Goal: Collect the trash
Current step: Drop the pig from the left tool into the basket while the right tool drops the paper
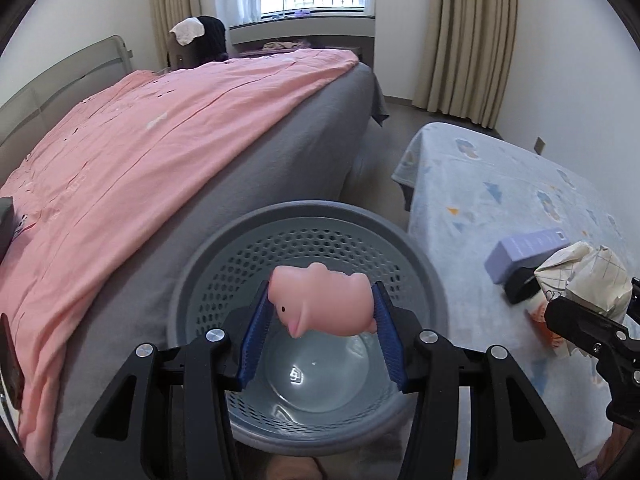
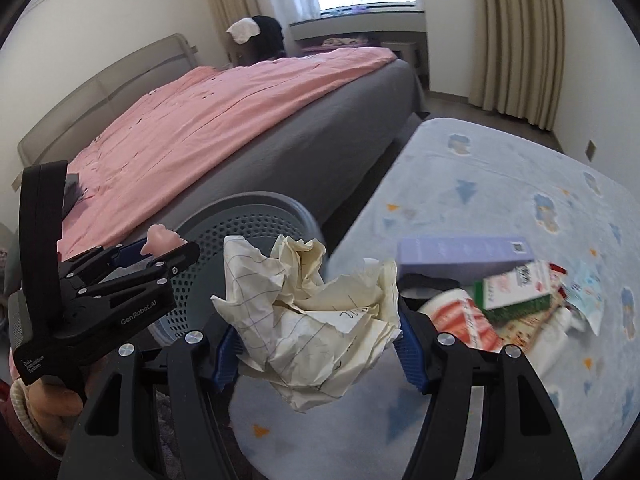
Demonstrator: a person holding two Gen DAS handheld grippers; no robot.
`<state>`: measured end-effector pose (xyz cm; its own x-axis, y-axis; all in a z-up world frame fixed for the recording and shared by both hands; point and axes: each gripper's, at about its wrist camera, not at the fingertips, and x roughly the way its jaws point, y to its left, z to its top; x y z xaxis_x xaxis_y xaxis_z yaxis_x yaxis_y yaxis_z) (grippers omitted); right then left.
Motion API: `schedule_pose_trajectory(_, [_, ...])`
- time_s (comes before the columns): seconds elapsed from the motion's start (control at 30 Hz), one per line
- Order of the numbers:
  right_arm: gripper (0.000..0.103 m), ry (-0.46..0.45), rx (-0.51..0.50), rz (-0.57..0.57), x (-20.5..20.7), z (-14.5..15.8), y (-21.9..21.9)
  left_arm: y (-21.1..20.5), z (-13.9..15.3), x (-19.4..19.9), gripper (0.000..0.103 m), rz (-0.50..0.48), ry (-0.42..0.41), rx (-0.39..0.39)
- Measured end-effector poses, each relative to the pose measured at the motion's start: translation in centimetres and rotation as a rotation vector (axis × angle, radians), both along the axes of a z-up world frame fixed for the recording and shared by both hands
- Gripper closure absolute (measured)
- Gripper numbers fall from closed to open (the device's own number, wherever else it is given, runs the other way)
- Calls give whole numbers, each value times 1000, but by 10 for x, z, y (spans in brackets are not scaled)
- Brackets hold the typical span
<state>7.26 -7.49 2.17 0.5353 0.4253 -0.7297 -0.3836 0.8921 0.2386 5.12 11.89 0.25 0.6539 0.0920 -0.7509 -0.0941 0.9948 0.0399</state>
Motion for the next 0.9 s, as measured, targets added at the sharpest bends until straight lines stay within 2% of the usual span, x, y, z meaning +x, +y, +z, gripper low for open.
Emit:
schedule_pose_trajectory(0.2, [40, 34, 6, 100, 25, -20, 45, 37, -21, 7, 54, 55, 44, 1])
schedule_pose_trajectory(0.37, [39, 66, -2, 121, 36, -36, 63, 51, -38, 10, 54, 72, 81, 2])
schedule_pose_trajectory(0.5, [30, 68, -8, 122, 43, -43, 68, 61, -41, 10, 52, 85, 80, -4])
schedule_pose_trajectory(0.57, [22, 55, -10, 120, 43, -43, 69, 63, -41, 9, 41, 94, 77, -3])
schedule_pose_trajectory(0.7, [13, 23, -26, 116, 43, -42, 73, 68, -43, 10, 41, 106, 85, -4])
schedule_pose_trajectory(0.9, [12, 25, -24, 106, 46, -42, 71, 71, -43, 9, 41, 116, 87, -4])
